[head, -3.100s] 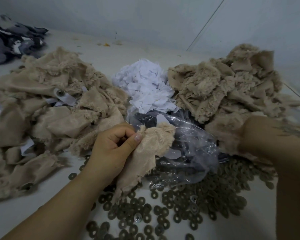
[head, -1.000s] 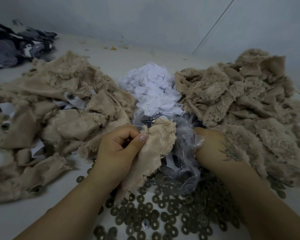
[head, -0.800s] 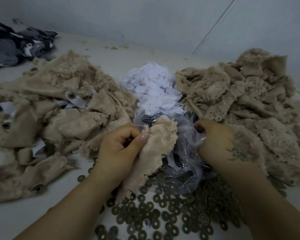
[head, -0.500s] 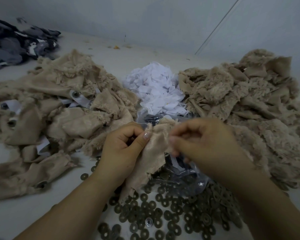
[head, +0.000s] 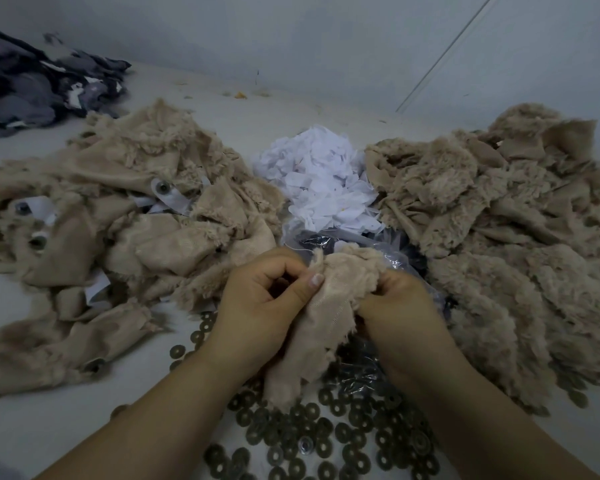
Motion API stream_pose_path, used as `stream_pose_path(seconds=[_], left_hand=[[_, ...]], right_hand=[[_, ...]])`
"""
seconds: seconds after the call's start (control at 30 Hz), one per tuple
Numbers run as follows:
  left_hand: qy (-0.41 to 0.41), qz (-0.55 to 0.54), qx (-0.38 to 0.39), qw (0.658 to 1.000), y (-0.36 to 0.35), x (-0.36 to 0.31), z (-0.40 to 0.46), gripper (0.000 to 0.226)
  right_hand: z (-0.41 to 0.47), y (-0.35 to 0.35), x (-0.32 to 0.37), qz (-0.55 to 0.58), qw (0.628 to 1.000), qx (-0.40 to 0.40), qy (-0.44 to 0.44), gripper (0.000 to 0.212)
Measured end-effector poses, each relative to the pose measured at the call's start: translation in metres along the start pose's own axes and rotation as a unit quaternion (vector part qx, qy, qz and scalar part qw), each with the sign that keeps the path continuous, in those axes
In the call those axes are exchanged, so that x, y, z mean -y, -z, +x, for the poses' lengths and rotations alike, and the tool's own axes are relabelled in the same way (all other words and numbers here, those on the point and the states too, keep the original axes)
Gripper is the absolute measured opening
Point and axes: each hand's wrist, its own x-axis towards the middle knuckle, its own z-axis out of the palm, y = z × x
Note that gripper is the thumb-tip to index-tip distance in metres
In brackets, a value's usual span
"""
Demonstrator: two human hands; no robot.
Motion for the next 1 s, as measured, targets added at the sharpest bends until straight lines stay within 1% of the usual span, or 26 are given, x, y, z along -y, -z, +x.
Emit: stream_pose_path(seconds=[0.1,0.3,0.5,0.57,0.63,0.7,0.73,0.77,0.8,0.83,0.87,0.9,0.93,1.0], left_hand=[[0.000,-0.003,0.002,1.000,-0.001,0.003,0.000,0.018],[-0.020,0.005,0.003,1.000,0.000,0.002,0.000,0.019],[-0.016,0.013,-0.004,1.000,0.000,0.003,-0.001,0.019],[-0.014,0.025,-0.009,1.000,0.001,0.003,0.000,0.019],[-0.011,0.040,-0.016,0.999,0.002,0.003,0.001,0.018],[-0.004,0.042,-0.024,0.999,0.002,0.003,0.001,0.018],[-0.002,0.043,-0.028,0.999,0.002,0.003,0.001,0.018],[-0.003,0.045,-0.030,0.999,0.002,0.003,0.001,0.018],[-0.005,0.047,-0.029,0.998,0.002,0.003,0.000,0.018],[-0.007,0.046,-0.026,0.999,0.002,0.003,0.000,0.018],[-0.007,0.047,-0.022,0.999,0.002,0.002,-0.001,0.018],[-0.006,0.049,-0.021,0.999,0.002,0.002,-0.001,0.018],[-0.004,0.050,-0.019,0.999,0.002,0.002,-0.001,0.018],[0.006,0.042,-0.014,0.999,0.001,0.001,-0.001,0.018]], right_hand=[[0.003,-0.001,-0.008,0.053,0.998,-0.009,-0.026,0.027],[0.003,-0.003,-0.012,0.076,0.997,-0.019,-0.001,0.016],[0.006,-0.003,-0.018,0.086,0.996,-0.029,-0.003,0.022],[0.008,-0.002,-0.021,0.083,0.996,-0.022,-0.006,0.024],[0.010,-0.001,-0.022,0.112,0.994,-0.004,-0.011,0.022],[0.010,-0.001,-0.020,0.139,0.990,0.009,-0.016,0.029],[0.010,-0.001,-0.019,0.138,0.990,0.009,-0.015,0.039],[0.010,-0.001,-0.021,0.113,0.994,0.010,-0.002,0.052],[0.009,-0.002,-0.022,0.071,0.997,0.010,0.024,0.059],[0.008,-0.002,-0.023,0.032,0.998,0.007,0.053,0.051],[0.008,-0.002,-0.024,0.008,0.997,0.001,0.073,0.036],[0.007,-0.002,-0.025,0.009,0.997,-0.002,0.076,0.026],[0.007,-0.001,-0.025,0.029,0.997,0.004,0.065,0.025],[0.007,0.000,-0.024,0.087,0.995,0.025,0.034,0.032]])
